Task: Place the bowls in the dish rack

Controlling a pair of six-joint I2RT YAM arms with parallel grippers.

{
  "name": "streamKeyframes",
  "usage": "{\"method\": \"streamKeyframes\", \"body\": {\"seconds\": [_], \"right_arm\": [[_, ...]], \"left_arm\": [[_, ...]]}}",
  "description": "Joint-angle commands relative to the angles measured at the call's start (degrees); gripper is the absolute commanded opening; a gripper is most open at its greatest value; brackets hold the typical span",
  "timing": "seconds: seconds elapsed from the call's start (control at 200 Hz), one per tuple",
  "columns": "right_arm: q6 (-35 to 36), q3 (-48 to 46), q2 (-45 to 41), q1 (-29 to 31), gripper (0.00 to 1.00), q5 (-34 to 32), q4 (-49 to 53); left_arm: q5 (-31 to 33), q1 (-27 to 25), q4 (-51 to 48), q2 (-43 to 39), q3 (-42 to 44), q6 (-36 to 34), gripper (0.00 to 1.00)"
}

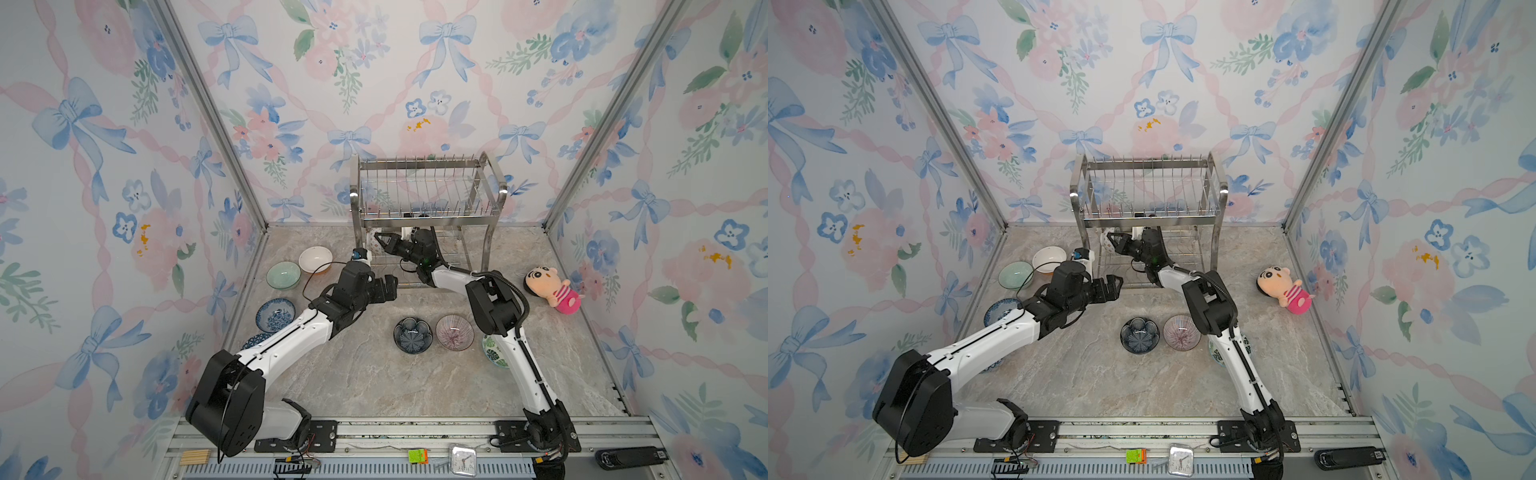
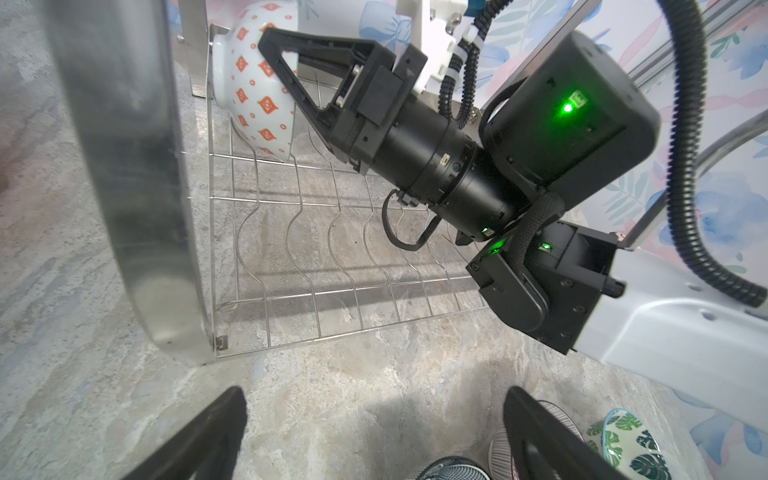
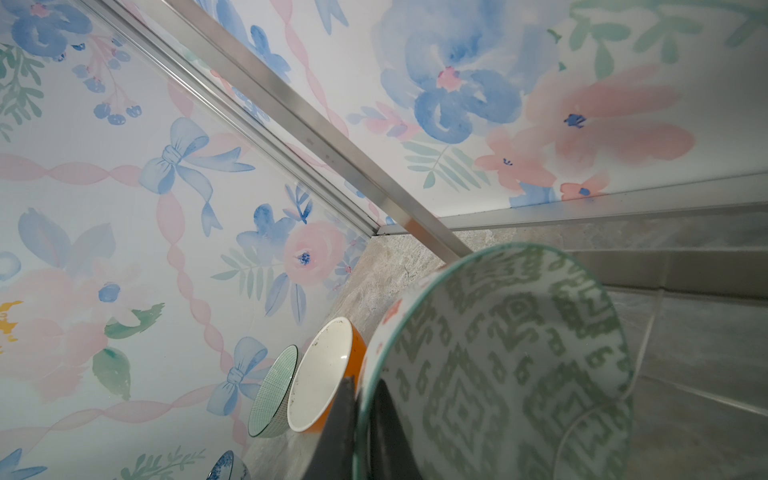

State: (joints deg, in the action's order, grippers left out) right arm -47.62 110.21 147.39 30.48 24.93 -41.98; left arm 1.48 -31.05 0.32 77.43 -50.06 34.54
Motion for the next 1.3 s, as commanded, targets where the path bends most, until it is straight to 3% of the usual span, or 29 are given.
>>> {"method": "streamKeyframes", "body": {"seconds": [0.0, 0.33, 0.865, 1.295], "right_arm": [[1.2, -1.1, -3.3, -0.8, 0.14, -1.1, 2.8], [1.4, -2.4, -4.6, -0.7, 0.20, -1.2, 2.5], [1.8, -3.9, -6.0, -0.5, 0.22, -1.7, 2.2], [3.8, -15.4, -13.9, -0.6, 0.25, -3.7, -0.8]], "left_arm": [[0.1, 0.5, 0.3, -1.1, -1.2, -1.1, 0.98], [0.1, 0.7, 0.2, -1.4, -1.2, -0.9, 0.98], [0.4, 1.1, 0.1, -2.0, -1.0, -0.9, 0.98], [0.3, 2.0, -0.1, -3.0, -1.0, -0.8, 0.98]]}}
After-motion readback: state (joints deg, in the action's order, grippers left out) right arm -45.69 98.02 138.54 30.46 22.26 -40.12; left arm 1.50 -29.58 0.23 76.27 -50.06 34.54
